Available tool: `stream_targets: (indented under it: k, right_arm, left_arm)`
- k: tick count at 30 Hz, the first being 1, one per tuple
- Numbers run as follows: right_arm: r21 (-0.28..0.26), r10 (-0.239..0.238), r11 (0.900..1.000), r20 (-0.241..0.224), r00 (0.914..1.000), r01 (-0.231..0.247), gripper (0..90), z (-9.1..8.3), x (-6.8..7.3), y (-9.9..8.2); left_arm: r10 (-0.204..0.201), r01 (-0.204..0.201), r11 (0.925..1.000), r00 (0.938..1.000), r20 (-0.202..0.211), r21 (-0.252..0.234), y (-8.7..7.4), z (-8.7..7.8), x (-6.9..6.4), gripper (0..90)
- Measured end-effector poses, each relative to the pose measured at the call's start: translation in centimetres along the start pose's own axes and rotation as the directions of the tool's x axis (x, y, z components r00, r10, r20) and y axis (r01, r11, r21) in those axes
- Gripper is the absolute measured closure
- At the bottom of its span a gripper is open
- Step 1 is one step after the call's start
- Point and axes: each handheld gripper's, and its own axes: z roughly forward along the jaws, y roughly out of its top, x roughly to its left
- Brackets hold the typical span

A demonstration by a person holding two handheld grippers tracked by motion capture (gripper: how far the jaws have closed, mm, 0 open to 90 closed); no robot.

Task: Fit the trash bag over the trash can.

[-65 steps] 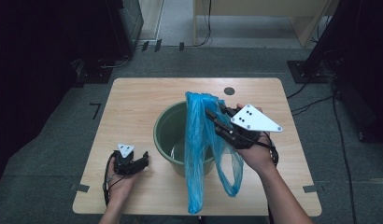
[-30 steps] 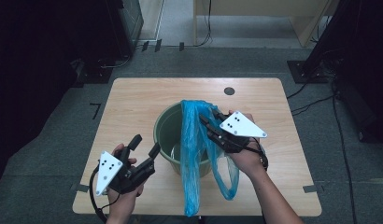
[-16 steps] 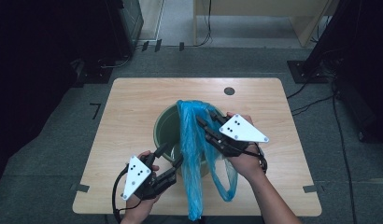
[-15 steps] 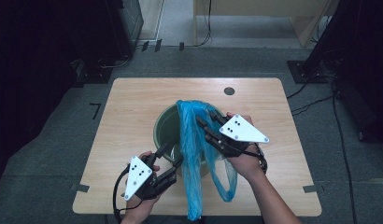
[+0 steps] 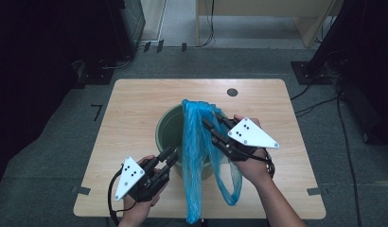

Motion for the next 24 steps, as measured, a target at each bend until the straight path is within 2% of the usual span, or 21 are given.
stream_targets:
  k: [2, 6, 8, 10, 12, 14, 16, 17, 19, 21, 24]
  right_arm:
    - [-0.001, -0.004, 1.0000, 0.001, 1.0000, 0.004, 70.0, 0.1, 0.1, -0.1]
    - [0.001, -0.008, 1.0000, 0.002, 1.0000, 0.008, 70.0, 0.2, 0.4, -0.2]
    - [0.001, -0.007, 1.0000, 0.001, 1.0000, 0.007, 70.0, 0.2, 0.4, -0.2]
    - [-0.001, -0.005, 1.0000, -0.001, 1.0000, 0.005, 70.0, 0.2, 0.5, -0.2]
    - [-0.005, 0.001, 1.0000, -0.006, 1.0000, -0.001, 70.0, 0.0, 0.4, -0.2]
    - [-0.010, 0.014, 0.9999, -0.013, 0.9998, -0.014, 70.0, -0.2, 0.4, -0.1]
    - [-0.014, 0.016, 0.9998, -0.013, 0.9998, -0.016, 70.0, -0.4, 0.2, 0.0]
    - [-0.014, 0.018, 0.9997, -0.012, 0.9998, -0.018, 70.0, -0.5, 0.2, 0.0]
    - [-0.015, 0.018, 0.9997, -0.008, 0.9998, -0.018, 70.0, -0.7, 0.0, 0.0]
    - [-0.014, 0.018, 0.9998, -0.002, 0.9998, -0.018, 70.0, -1.0, -0.3, -0.1]
    - [-0.008, 0.025, 0.9997, 0.007, 0.9997, -0.025, 70.0, -1.5, -0.7, -0.4]
  left_arm:
    - [-0.021, 0.021, 0.9989, 0.9997, 0.014, -0.041, 0.0, -0.3, -0.4, 52.2]
    - [-0.022, 0.024, 0.9983, 0.9989, 0.040, -0.053, 0.0, -0.3, -1.1, 34.3]
    - [-0.006, 0.008, 0.9995, 0.9991, 0.042, -0.031, -0.1, -0.1, -1.4, 29.0]
    - [0.006, -0.006, 1.0000, 0.9999, 0.015, -0.005, -0.3, 0.2, -1.7, 26.1]
    - [0.027, -0.027, 0.9989, 0.9995, 0.015, 0.039, -0.5, 0.5, -1.9, 26.1]
    - [0.059, -0.058, 0.9965, 0.9981, -0.017, 0.059, -0.8, 0.7, -2.2, 31.8]
    - [0.086, -0.084, 0.9944, 0.9957, -0.034, 0.065, -1.0, 0.6, -2.3, 51.3]
    - [0.096, -0.094, 0.9930, 0.9949, -0.028, 0.072, -1.0, 0.6, -2.3, 58.6]
    - [0.115, -0.111, 0.9904, 0.9923, -0.045, 0.082, -1.0, 0.6, -2.2, 67.2]
    - [0.111, -0.105, 0.9902, 0.9920, -0.060, 0.092, -0.9, 0.5, -1.6, 74.3]
    - [0.107, -0.101, 0.9907, 0.9920, -0.067, 0.091, -0.8, 0.1, -0.9, 79.6]
